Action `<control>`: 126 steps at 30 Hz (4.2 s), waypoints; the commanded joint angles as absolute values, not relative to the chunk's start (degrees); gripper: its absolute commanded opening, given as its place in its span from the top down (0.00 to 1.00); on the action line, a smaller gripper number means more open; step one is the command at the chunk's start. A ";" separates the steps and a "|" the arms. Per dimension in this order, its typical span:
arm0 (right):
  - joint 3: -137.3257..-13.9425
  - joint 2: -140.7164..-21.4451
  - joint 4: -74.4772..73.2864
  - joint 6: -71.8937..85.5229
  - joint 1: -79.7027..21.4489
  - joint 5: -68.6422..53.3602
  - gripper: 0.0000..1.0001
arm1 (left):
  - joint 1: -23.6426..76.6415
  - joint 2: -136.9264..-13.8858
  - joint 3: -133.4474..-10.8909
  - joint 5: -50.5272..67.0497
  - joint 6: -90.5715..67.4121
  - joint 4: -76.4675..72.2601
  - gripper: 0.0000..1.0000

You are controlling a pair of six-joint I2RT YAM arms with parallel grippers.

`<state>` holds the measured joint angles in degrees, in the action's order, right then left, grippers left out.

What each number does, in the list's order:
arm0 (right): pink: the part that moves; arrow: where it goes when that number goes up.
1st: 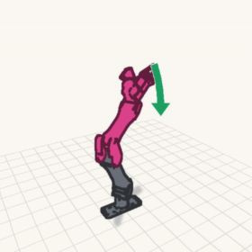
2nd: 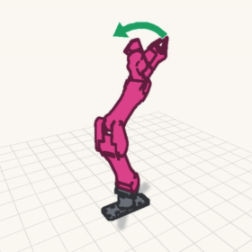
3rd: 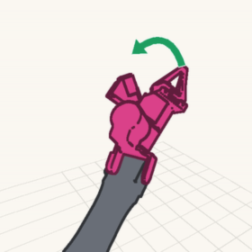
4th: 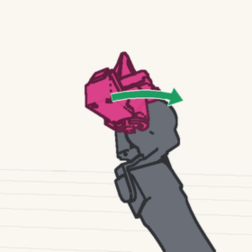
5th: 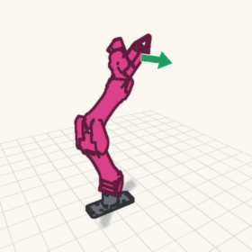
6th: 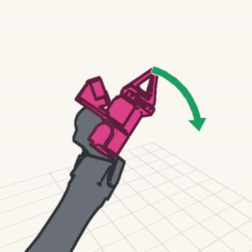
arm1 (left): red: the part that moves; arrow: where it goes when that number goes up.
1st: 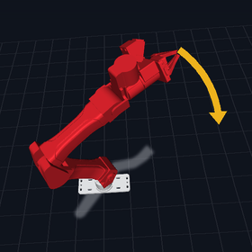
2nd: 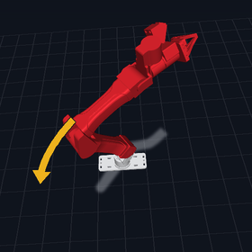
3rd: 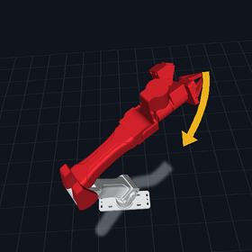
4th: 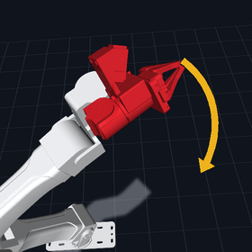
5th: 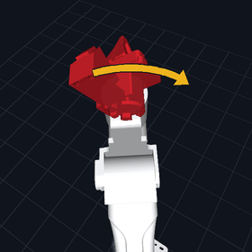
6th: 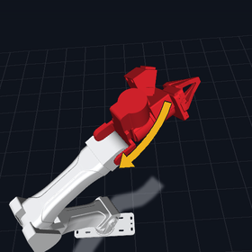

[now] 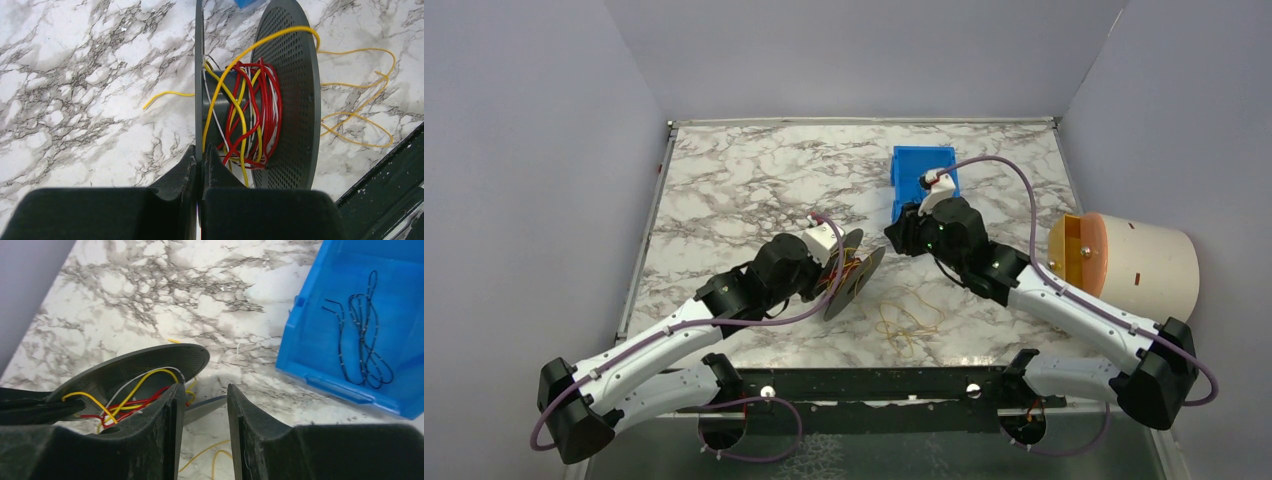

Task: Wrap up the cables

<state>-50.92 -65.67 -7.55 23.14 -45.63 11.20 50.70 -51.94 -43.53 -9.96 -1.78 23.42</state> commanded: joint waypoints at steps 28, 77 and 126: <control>-21.73 -50.32 10.22 21.47 -45.63 -17.96 0.43 | 48.66 -51.87 -44.08 -9.14 -3.56 23.99 1.00; -11.81 -95.62 77.39 -4.93 -53.08 -3.29 0.63 | 46.05 -52.56 -43.64 -5.72 -4.13 23.98 1.00; -14.01 -69.37 37.94 22.47 -51.41 12.69 0.89 | 46.05 -35.45 -53.42 -3.94 -18.92 26.07 1.00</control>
<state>-16.73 -67.66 31.44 19.99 -51.64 21.32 46.19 -35.88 -49.91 -1.58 -15.14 33.80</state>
